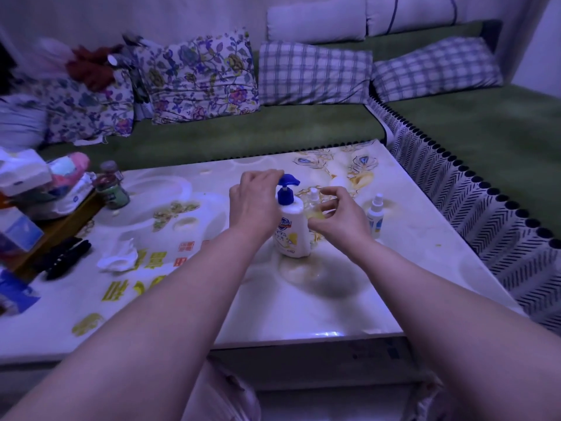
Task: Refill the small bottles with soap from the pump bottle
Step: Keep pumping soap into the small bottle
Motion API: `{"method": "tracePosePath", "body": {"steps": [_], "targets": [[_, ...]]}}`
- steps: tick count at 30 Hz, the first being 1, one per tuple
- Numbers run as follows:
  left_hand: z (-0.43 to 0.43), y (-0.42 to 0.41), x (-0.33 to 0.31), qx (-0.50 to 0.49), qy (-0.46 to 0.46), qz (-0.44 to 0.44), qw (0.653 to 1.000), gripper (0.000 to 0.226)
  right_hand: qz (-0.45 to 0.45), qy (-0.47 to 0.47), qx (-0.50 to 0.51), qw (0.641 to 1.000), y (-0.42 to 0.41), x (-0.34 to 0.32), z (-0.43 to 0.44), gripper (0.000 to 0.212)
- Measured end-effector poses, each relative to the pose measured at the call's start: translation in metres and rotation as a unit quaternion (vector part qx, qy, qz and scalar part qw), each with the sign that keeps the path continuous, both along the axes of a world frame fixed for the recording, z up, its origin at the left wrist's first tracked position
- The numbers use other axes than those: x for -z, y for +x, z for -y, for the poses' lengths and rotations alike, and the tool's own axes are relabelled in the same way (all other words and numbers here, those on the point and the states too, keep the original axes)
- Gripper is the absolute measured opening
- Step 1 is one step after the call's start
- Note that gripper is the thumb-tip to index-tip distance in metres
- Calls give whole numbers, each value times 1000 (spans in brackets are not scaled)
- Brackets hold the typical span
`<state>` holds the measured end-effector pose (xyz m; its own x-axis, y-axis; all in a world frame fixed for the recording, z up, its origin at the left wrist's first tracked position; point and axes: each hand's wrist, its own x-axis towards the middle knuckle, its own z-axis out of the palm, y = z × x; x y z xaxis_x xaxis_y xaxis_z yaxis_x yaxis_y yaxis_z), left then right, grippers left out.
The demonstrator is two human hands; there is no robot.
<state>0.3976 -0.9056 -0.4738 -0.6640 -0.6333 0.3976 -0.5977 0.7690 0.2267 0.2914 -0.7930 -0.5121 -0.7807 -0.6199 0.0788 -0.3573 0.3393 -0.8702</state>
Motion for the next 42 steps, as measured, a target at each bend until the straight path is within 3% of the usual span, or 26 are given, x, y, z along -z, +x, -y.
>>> {"method": "tracePosePath", "body": {"steps": [20, 27, 42], "targets": [[1, -6, -5, 16, 13, 12, 1000, 58, -12, -1, 15, 1000, -6, -17, 13, 61], [1, -7, -7, 13, 5, 21, 1000, 57, -54, 12, 18, 998, -8, -21, 16, 61], [1, -10, -3, 7, -73, 116, 991, 49, -100, 49, 4, 994, -14, -27, 13, 62]]}}
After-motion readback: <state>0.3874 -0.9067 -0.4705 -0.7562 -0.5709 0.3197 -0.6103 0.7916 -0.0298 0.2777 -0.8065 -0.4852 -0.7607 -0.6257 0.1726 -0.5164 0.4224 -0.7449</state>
